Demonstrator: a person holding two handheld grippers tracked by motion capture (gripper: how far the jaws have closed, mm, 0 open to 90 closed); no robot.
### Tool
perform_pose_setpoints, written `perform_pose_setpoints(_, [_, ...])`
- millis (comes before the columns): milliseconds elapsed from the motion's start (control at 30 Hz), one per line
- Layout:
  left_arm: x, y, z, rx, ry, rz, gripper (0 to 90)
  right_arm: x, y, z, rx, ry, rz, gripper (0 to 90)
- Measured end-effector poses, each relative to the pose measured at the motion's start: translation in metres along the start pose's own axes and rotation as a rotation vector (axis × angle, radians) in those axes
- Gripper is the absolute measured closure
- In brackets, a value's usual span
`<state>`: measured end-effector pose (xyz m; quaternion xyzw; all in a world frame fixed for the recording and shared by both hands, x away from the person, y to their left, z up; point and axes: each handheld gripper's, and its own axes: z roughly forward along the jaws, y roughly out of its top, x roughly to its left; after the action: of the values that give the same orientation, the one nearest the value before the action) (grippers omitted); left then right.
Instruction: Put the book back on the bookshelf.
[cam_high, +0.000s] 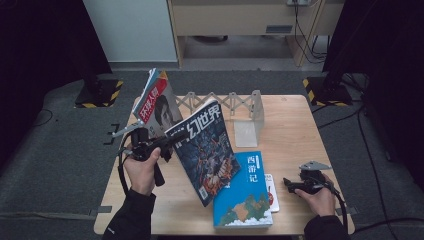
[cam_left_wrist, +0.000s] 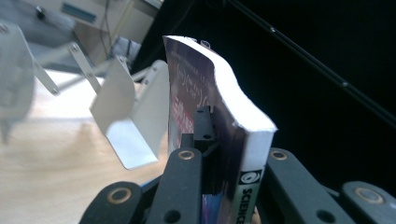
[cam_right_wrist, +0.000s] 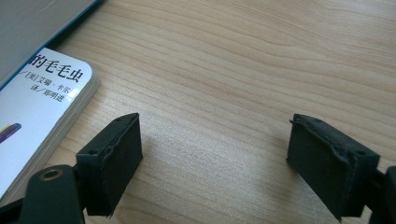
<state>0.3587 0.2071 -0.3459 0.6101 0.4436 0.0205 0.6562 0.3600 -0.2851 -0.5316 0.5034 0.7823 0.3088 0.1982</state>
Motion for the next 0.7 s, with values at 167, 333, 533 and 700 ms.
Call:
perform_pose_setpoints(167, [-0.003, 0.011, -0.005, -0.024, 0.045, 0.048, 81.9, 0.001, -0.001, 0.001, -0.006, -0.001, 0.009, 14.8])
perform_pose_setpoints(333, [0.003, 0.019, -0.013, -0.054, 0.081, 0.048, 82.0, 0.001, -0.001, 0.002, -0.012, -0.001, 0.004, 13.3])
perform_pose_setpoints(533, [0.011, 0.029, -0.023, -0.086, 0.151, 0.069, 81.9, 0.002, -0.002, 0.003, -0.02, -0.004, 0.008, 11.9])
perform_pose_setpoints(700, [0.015, 0.036, -0.029, -0.101, 0.214, 0.099, 82.0, 0.003, -0.002, 0.004, -0.024, -0.006, 0.012, 11.3])
